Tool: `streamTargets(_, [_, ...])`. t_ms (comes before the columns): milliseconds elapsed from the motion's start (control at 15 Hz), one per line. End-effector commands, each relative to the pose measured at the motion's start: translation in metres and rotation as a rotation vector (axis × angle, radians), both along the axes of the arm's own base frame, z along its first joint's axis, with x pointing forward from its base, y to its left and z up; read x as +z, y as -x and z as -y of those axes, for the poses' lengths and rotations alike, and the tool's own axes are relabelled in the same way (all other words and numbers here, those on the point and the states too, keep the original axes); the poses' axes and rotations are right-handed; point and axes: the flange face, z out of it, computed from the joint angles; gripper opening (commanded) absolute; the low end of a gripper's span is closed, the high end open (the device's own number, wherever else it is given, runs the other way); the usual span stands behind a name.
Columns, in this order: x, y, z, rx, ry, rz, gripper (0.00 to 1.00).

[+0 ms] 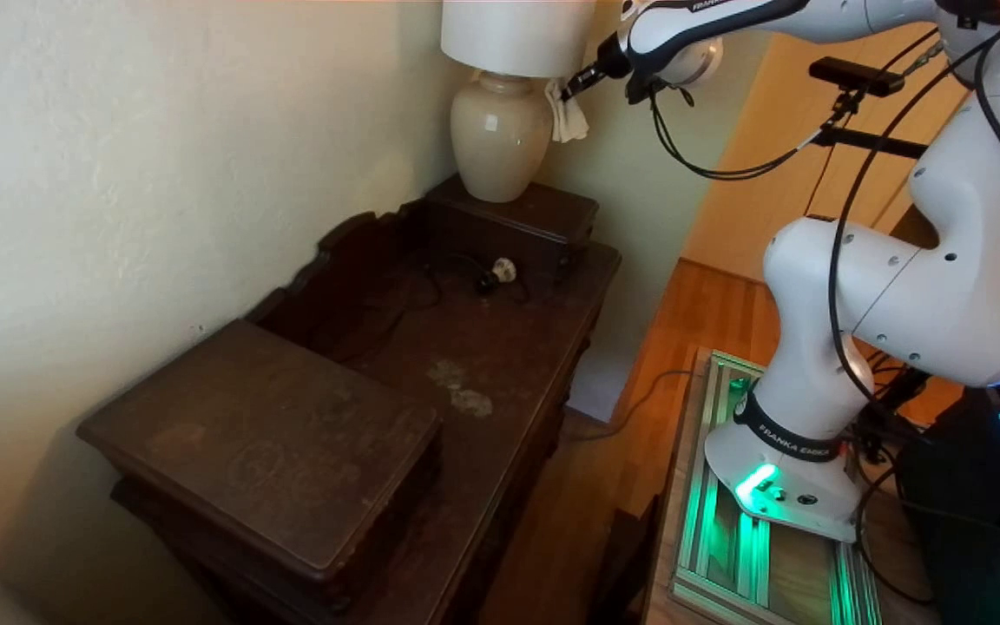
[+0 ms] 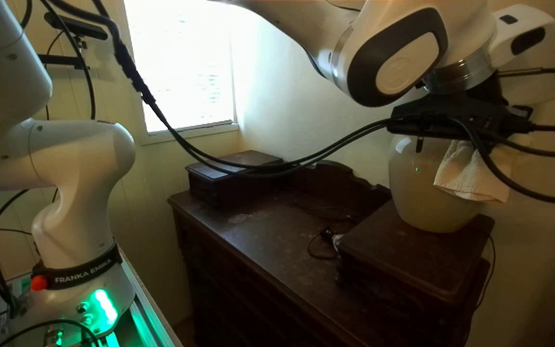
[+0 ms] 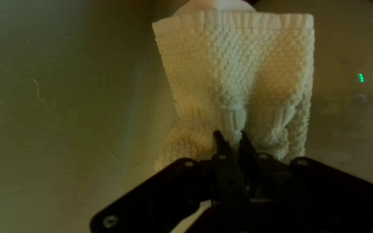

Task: Use the towel to wipe the lamp

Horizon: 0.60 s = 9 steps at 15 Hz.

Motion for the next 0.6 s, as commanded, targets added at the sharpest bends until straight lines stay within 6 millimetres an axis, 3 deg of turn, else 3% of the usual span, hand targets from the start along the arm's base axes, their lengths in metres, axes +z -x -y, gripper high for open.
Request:
streamTargets(0, [-0.006, -0.013, 0.004, 0.021, -0.018, 0.028, 0.03])
streamTargets(533, [-0.033, -0.011, 0.015, -0.004, -0.068, -0.002, 0.03])
